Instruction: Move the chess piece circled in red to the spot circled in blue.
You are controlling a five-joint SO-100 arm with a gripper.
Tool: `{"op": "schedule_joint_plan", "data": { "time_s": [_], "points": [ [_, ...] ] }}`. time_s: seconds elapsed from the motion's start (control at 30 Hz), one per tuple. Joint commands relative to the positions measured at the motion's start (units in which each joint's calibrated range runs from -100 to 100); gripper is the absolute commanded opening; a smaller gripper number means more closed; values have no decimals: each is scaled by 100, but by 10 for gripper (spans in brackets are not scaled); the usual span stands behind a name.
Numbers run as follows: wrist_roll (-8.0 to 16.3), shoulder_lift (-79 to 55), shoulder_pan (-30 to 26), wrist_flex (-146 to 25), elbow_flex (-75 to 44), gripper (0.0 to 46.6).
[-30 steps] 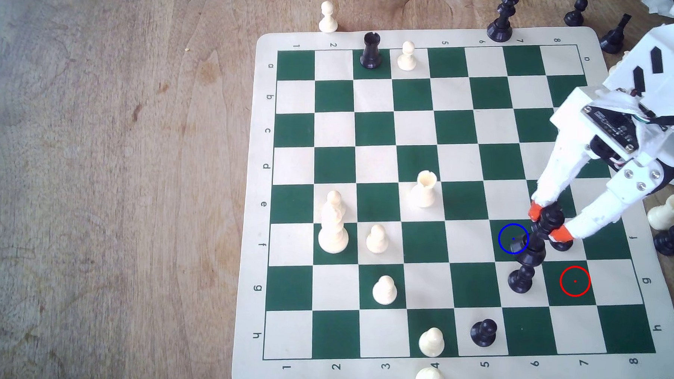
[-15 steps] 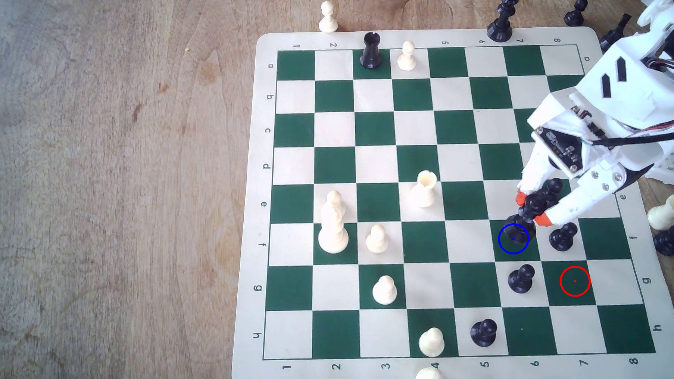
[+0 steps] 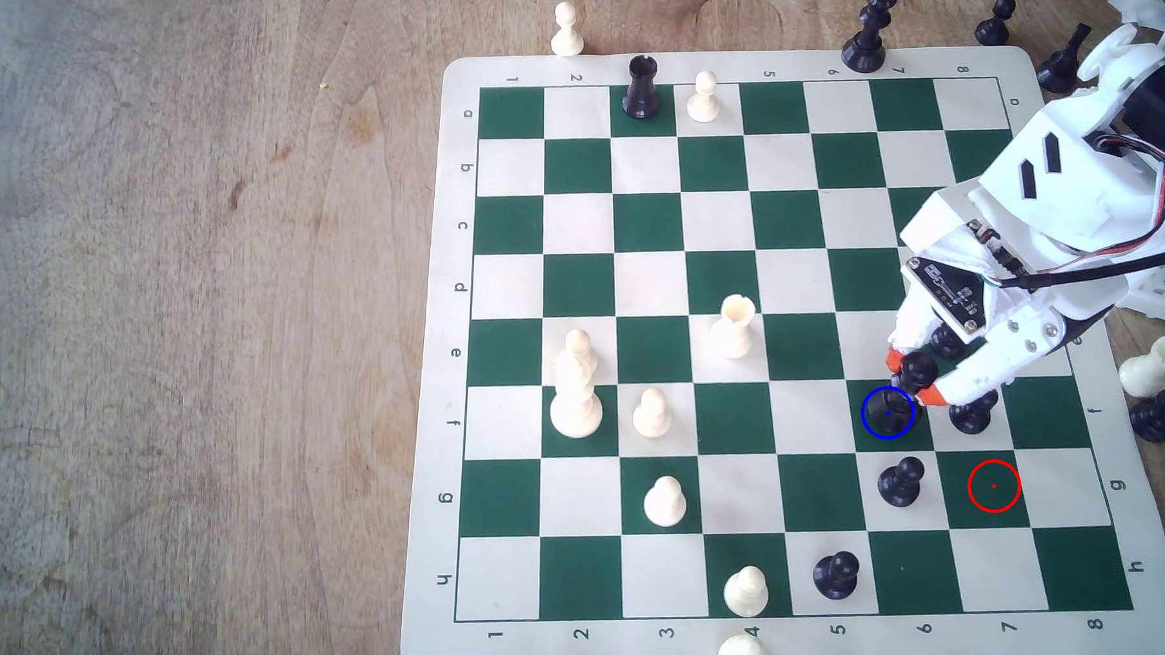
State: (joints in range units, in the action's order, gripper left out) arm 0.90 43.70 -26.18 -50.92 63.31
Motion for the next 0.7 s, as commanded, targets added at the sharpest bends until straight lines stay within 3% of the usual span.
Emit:
{"op": "schedule_joint_plan", "data": {
  "time_s": [0.0,0.67],
  "points": [
    [-15,45,33,137,-48,18],
    [-39,28,56,325,224,21]
  ]
}}
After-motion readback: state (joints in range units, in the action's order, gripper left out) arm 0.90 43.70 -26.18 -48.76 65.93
